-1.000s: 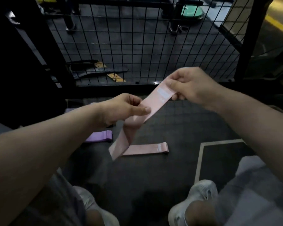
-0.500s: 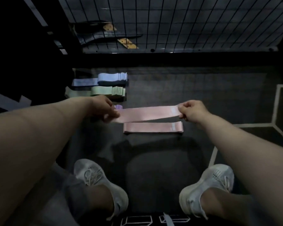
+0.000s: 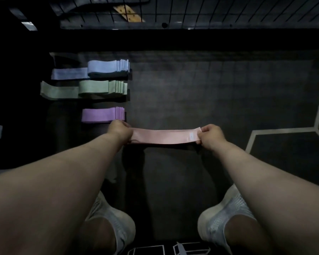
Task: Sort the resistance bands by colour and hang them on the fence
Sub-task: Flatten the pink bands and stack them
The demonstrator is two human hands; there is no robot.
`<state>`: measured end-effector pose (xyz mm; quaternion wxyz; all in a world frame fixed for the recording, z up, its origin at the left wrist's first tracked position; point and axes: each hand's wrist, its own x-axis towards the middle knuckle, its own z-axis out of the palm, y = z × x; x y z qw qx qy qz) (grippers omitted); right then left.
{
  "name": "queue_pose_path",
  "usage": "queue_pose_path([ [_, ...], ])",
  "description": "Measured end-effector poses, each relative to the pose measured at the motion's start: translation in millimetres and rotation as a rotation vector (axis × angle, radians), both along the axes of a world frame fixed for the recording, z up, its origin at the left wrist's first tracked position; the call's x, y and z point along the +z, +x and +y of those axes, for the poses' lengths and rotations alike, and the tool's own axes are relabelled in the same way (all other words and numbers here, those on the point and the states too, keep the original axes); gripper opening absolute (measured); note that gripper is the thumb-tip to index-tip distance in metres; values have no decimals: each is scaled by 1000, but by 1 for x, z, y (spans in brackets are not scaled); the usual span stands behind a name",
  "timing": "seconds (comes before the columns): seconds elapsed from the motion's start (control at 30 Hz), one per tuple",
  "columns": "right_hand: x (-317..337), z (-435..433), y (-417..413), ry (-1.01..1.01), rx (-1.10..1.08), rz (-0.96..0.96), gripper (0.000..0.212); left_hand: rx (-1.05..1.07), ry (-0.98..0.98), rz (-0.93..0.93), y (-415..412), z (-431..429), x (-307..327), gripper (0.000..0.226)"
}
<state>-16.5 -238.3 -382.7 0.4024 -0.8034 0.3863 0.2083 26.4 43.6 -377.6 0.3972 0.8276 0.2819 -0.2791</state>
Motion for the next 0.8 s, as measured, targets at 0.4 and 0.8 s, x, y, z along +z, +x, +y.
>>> queue_pose_path([
  [0.4,-23,-11,-7,-175,157,-76,2,-140,142,-69,-8,-5,-19,12],
  [0.8,-21,-14,-15,-521,842,-130,74,-960,572,-388,-22,-8,-30,50],
])
